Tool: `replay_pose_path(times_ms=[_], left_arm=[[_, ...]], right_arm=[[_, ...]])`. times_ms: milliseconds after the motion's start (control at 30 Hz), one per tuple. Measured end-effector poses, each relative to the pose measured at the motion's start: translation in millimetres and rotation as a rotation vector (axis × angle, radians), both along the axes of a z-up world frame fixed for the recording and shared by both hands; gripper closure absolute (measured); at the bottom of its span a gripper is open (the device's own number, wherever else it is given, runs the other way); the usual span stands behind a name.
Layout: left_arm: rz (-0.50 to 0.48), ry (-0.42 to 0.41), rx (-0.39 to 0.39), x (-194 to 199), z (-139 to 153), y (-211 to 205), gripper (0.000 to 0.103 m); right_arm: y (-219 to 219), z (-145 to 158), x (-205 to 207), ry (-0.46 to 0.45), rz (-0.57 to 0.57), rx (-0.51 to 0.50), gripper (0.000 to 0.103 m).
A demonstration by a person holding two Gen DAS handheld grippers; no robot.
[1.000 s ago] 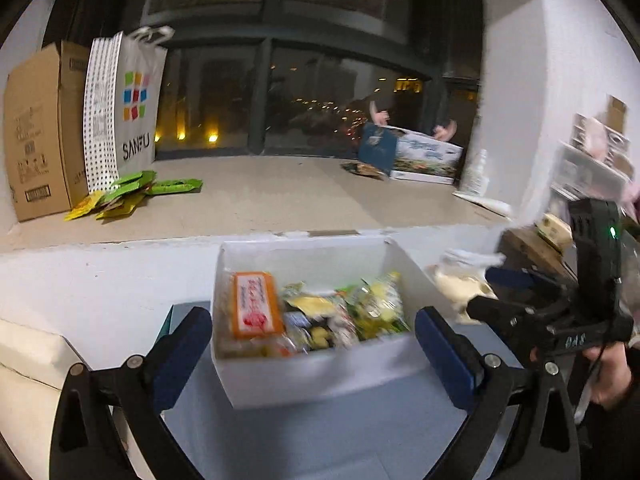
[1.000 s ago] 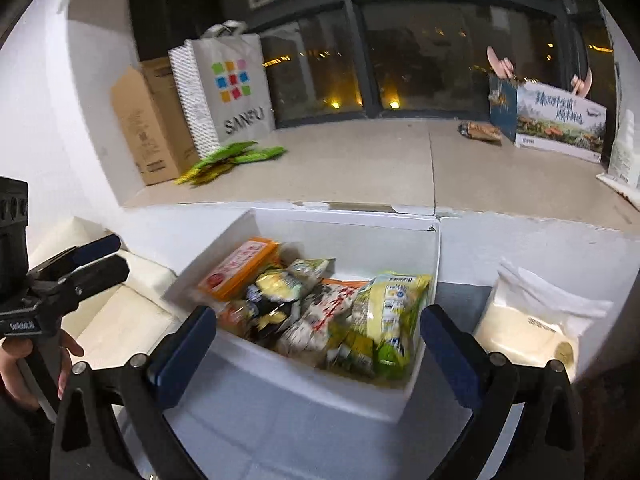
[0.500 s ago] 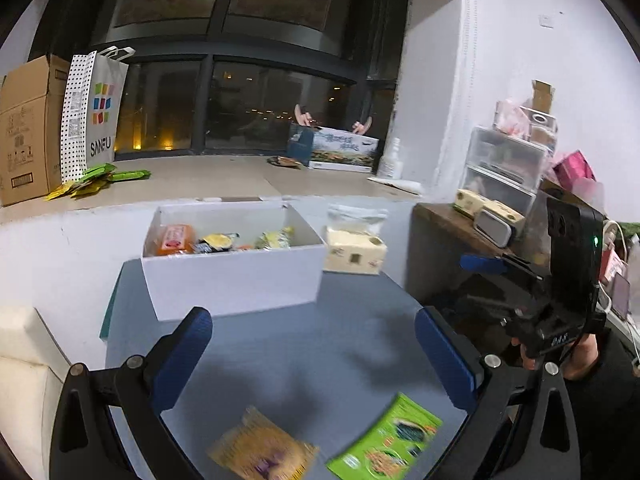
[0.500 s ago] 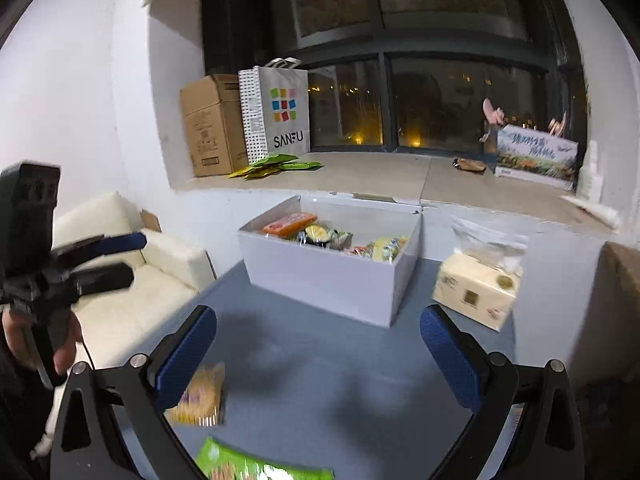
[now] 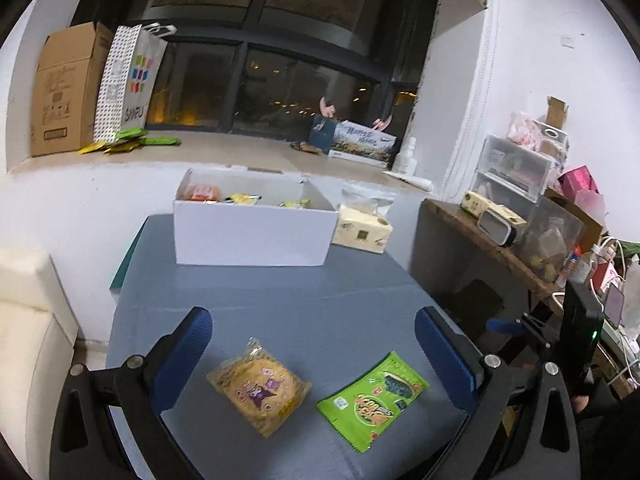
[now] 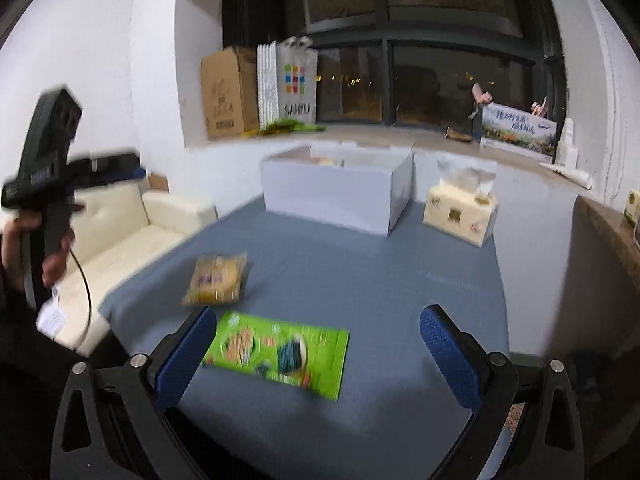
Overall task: Organize snacks
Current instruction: 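Withdraw both grippers toward the seaweed pack and cartoon bread bag, then grasp the green seaweed pack with the right gripper while the left gripper grasps the yellow cartoon bread bag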
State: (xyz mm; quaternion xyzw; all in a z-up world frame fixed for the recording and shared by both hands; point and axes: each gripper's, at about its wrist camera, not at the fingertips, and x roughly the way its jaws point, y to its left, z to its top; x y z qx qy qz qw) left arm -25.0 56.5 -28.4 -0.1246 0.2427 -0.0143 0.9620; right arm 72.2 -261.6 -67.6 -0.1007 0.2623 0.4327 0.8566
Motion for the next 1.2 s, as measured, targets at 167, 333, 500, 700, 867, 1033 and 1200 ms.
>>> replay_pose_path(times_ms=[167, 333, 500, 700, 867, 1033, 1200], left_arm=[[-0.022, 0.004, -0.006, 4, -4, -2, 0.000], [-0.036, 0.014, 0.015, 7, -5, -5, 0.000], [-0.037, 0.023, 0.021, 9, -6, -4, 0.000], [-0.033, 0.038, 0.021, 9, -10, -1, 0.000], [-0.025, 0.034, 0.021, 6, -9, 1, 0.000], [-0.020, 0.039, 0.017, 6, -11, 4, 0.000], [-0.020, 0.043, 0.022, 6, -11, 4, 0.000]], right_arm=[[16, -25, 0, 0.017, 0.031, -0.108, 0.000], [39, -39, -3, -0.013, 0.176, -0.200, 0.000], [69, -54, 4, -0.097, 0.369, -0.370, 0.000], [96, -61, 15, -0.112, 0.561, -0.468, 0.000], [112, -59, 22, -0.074, 0.706, -0.502, 0.000], [127, -62, 19, -0.065, 0.823, -0.558, 0.000], [141, -72, 17, -0.065, 0.916, -0.632, 0.000]])
